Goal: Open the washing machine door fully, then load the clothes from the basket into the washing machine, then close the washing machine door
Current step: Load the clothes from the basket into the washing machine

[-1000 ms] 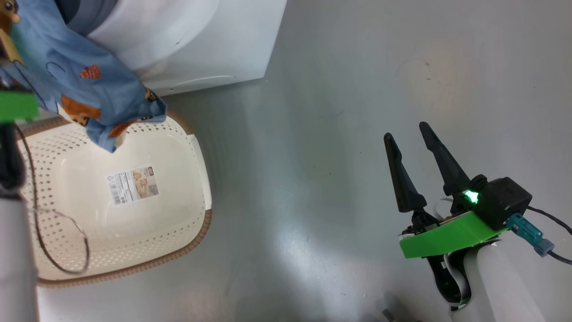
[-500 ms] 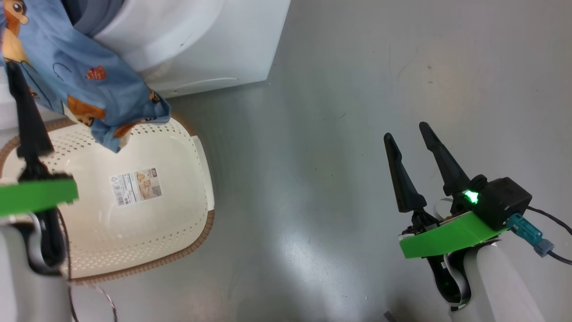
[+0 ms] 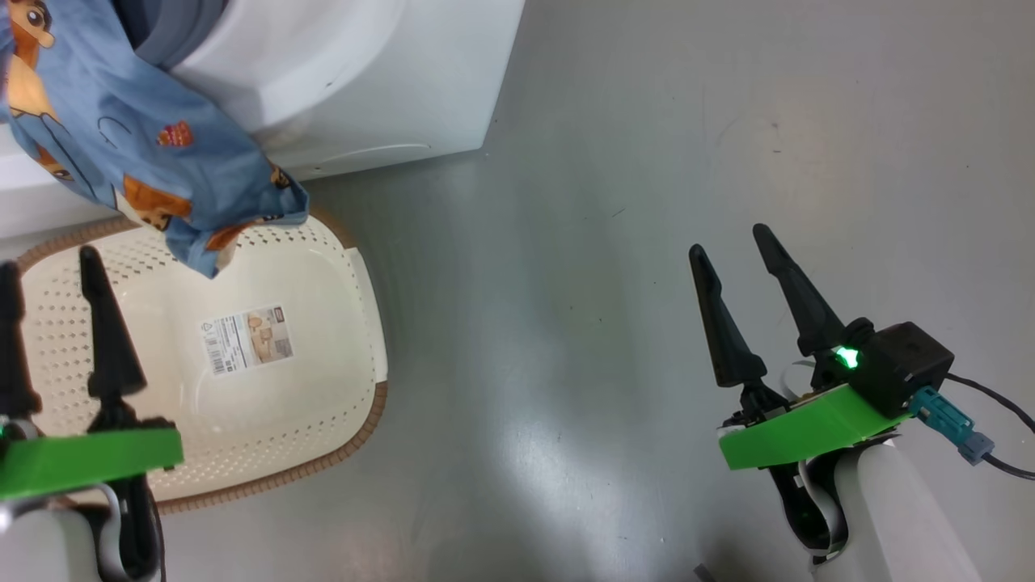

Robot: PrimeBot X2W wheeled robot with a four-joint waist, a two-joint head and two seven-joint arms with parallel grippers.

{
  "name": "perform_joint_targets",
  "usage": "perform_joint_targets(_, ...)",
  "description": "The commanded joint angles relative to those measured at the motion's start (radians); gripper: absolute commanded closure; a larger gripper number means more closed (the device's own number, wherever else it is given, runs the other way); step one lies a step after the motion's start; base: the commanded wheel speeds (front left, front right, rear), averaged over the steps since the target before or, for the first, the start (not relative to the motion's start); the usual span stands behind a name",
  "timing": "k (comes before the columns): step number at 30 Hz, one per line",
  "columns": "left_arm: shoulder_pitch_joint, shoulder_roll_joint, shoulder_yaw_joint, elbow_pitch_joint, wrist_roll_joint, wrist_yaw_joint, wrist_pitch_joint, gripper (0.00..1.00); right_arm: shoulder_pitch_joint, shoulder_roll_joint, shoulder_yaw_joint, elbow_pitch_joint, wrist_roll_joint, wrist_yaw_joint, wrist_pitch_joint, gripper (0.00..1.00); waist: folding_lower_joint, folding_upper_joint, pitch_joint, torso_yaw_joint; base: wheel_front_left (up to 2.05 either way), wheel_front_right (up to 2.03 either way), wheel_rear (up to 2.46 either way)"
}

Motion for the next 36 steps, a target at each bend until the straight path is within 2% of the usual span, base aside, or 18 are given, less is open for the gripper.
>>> perform_joint_targets(1,0.037,0.014,0.032,-0.026,0.008,-0.003,-0.005,0.0,0.026,0.003,0.028,-0.017,-0.003,0.002,-0.007,0.0,0.0,0.0,0.0,-0.001,0.0,0.0,0.0)
perform_joint_targets(16,0.186,-0.002,0.024,-0.014,-0.007,0.008,-0.005,0.0,0.023,0.003,0.04,-0.006,0.001,0.002,-0.007,0.0,0.0,0.0,-0.002,-0.008,0.0,0.0,0.0)
perform_joint_targets(22,0.23,-0.003,0.007,-0.023,-0.034,0.034,-0.005,0.0,0.024,0.003,0.045,-0.005,0.003,0.002,-0.007,0.0,0.0,0.0,-0.001,-0.009,0.0,0.0,0.0)
perform_joint_targets(29,0.228,-0.003,-0.03,-0.028,-0.044,0.048,-0.005,0.0,0.021,0.003,0.043,-0.002,0.002,0.002,-0.007,0.0,0.0,0.0,0.0,-0.007,0.0,0.0,0.0)
perform_joint_targets(36,0.185,-0.003,-0.078,-0.028,-0.066,0.043,-0.005,0.0,0.018,0.003,0.047,0.003,0.007,0.002,-0.007,0.0,0.0,0.0,-0.004,-0.011,0.0,0.0,0.0)
